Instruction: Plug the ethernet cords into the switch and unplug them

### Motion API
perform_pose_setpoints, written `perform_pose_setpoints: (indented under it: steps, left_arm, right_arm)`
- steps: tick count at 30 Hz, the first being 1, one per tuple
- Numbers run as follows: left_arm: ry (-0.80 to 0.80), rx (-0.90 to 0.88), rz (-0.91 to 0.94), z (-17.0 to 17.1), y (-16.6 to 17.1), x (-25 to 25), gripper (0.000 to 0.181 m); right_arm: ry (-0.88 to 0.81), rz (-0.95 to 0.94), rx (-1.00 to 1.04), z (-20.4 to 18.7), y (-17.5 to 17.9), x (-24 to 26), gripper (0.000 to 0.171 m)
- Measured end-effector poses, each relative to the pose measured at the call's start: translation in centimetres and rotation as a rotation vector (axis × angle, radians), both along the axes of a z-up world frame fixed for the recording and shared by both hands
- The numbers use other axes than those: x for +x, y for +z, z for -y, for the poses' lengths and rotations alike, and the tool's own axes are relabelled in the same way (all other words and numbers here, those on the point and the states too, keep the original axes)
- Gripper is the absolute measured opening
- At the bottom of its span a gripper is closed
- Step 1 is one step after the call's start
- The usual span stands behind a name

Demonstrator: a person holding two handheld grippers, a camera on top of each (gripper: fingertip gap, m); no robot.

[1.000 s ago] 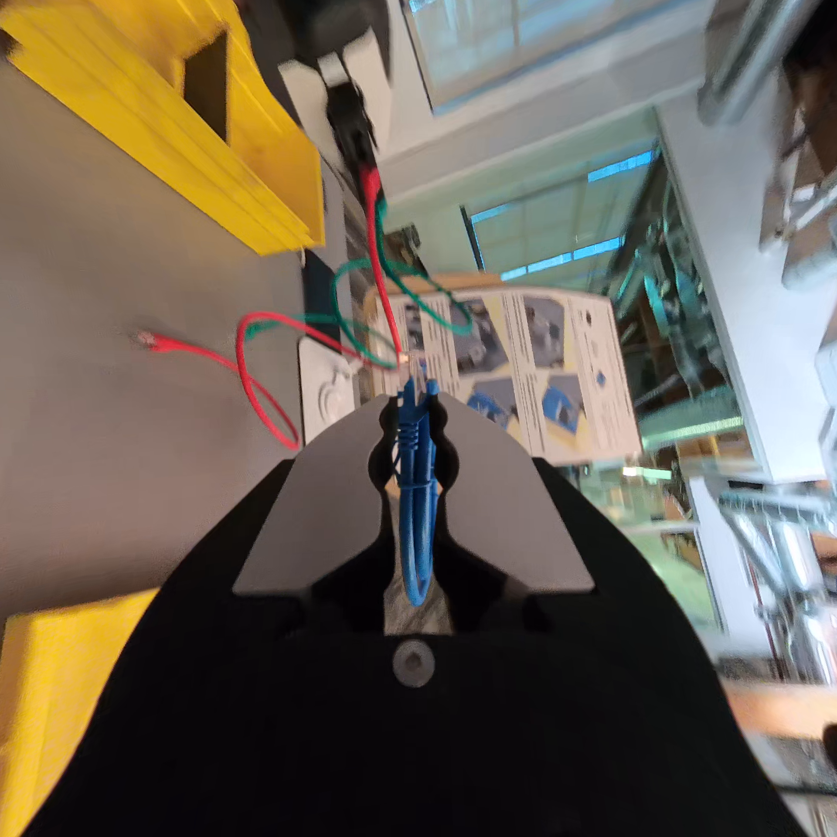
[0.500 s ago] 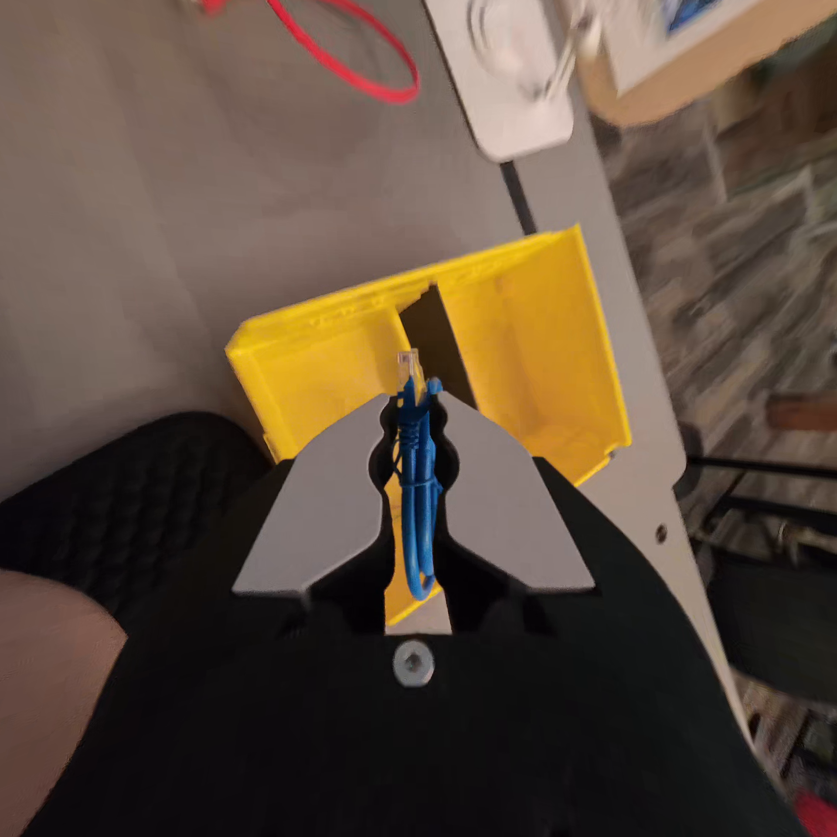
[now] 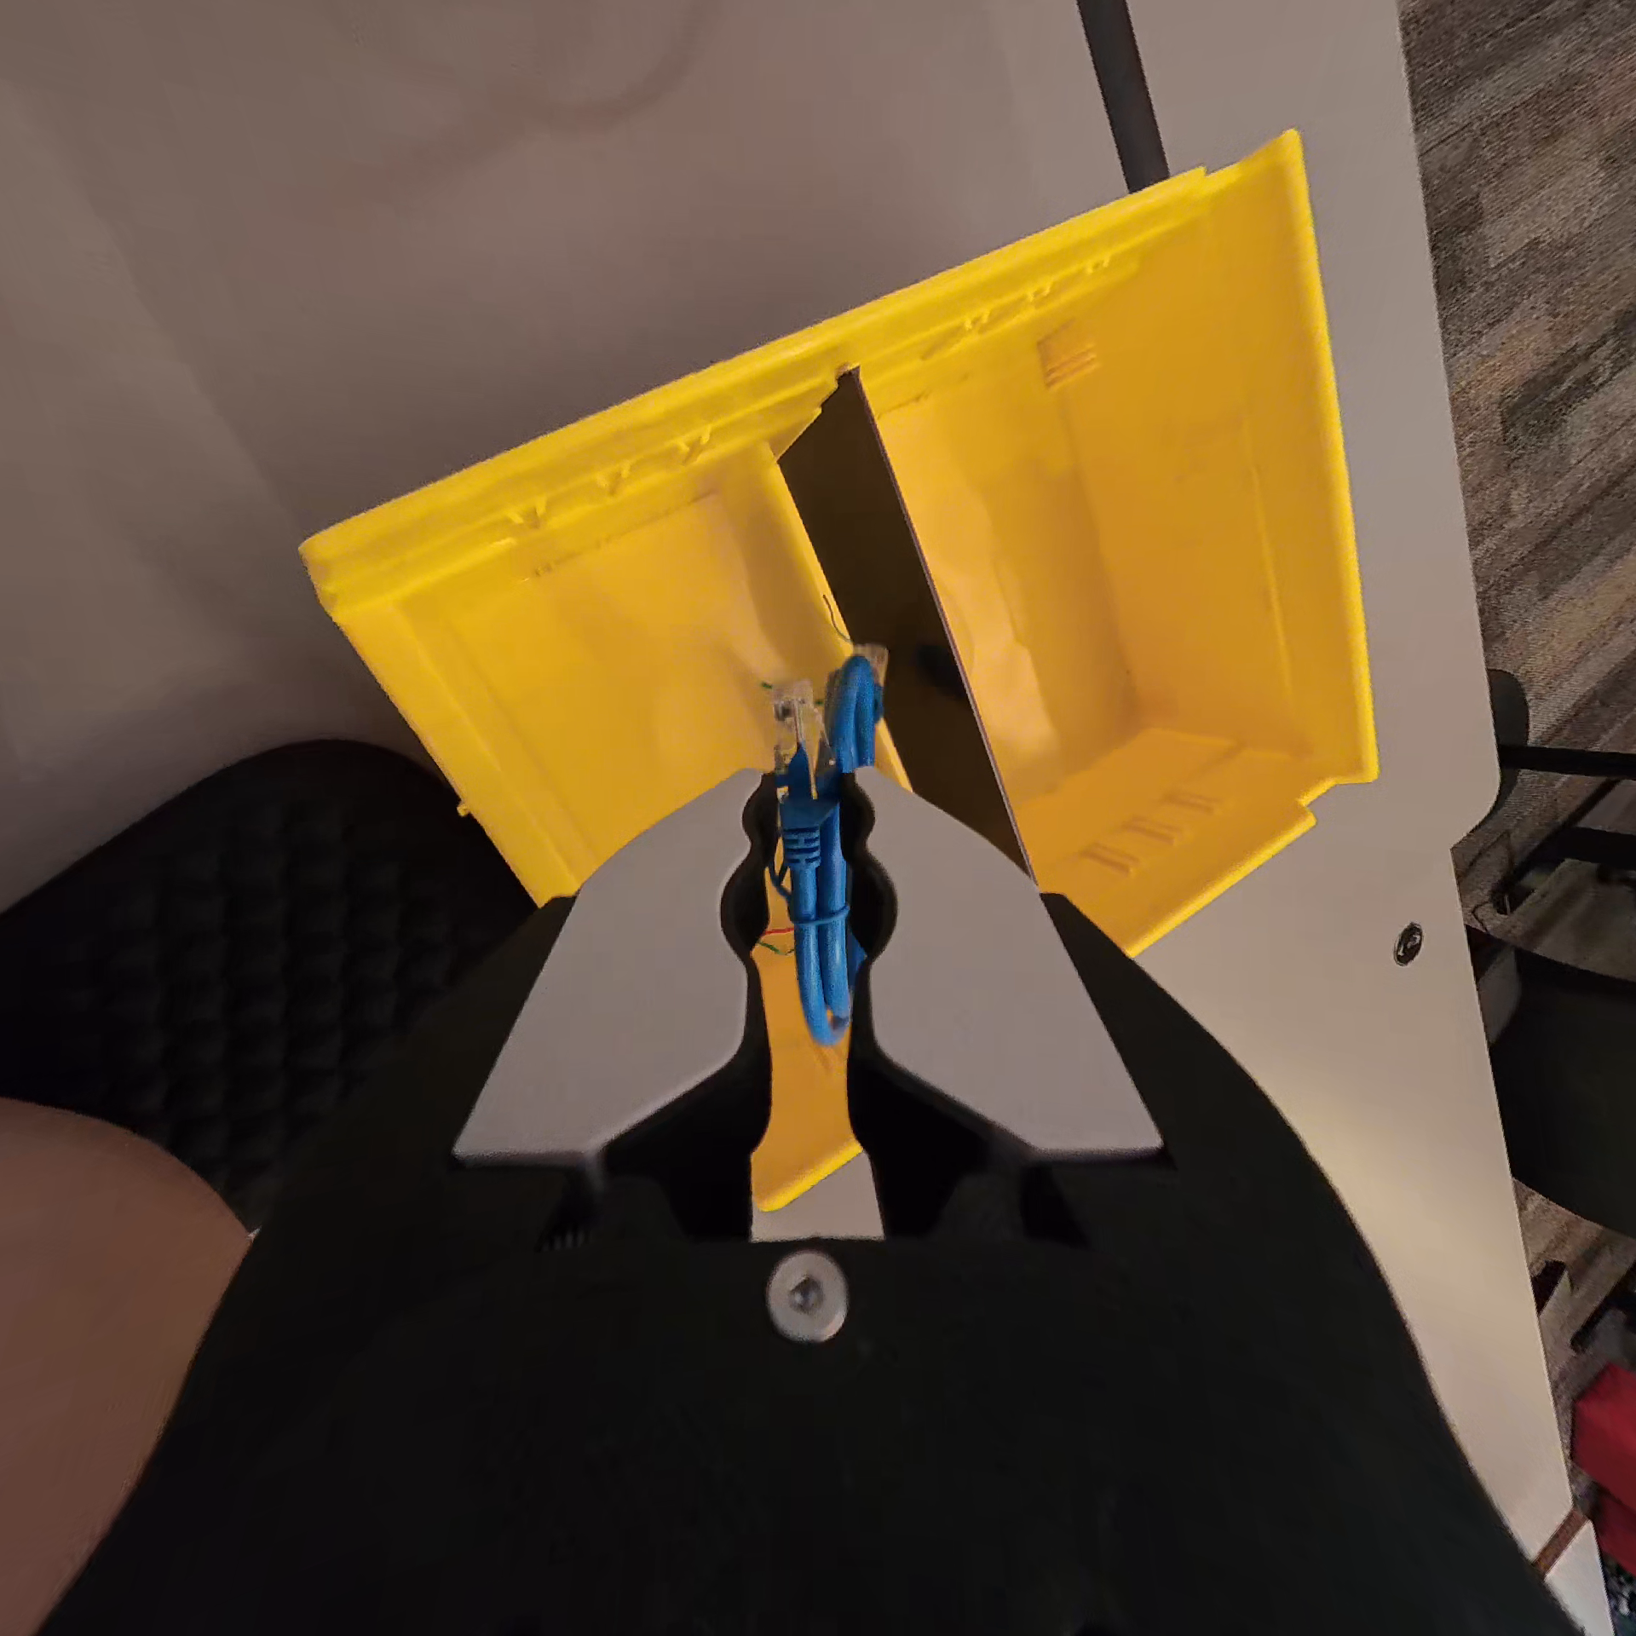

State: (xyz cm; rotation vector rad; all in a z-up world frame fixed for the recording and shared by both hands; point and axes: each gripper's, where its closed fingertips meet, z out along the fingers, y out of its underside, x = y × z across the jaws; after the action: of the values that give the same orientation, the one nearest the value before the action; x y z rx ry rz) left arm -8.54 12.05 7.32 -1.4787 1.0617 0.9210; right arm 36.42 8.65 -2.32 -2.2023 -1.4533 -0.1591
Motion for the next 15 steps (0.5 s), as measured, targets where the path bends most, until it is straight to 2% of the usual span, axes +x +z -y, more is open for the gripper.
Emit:
perform_pose_setpoints:
  steps: [8,12,15]
  left_arm:
    - [0.007,0.014,0.014,0.4,0.8,-0.6,0.03]
    - [0.005,0.015,0.012,0.5,0.8,-0.5,0.03]
    - [-0.003,0.009,0.0,0.5,0.6,0.0,0.03]
  right_arm:
    - [-0.104,0.02,-0.055,0.3,-0.8,2.3,0.014]
    - [-0.115,0.041,-0.06,-0.3,-1.2,2.0,0.014]
    - [-0.094,0.085,-0.128,-0.7,-2.9,0.6,0.014]
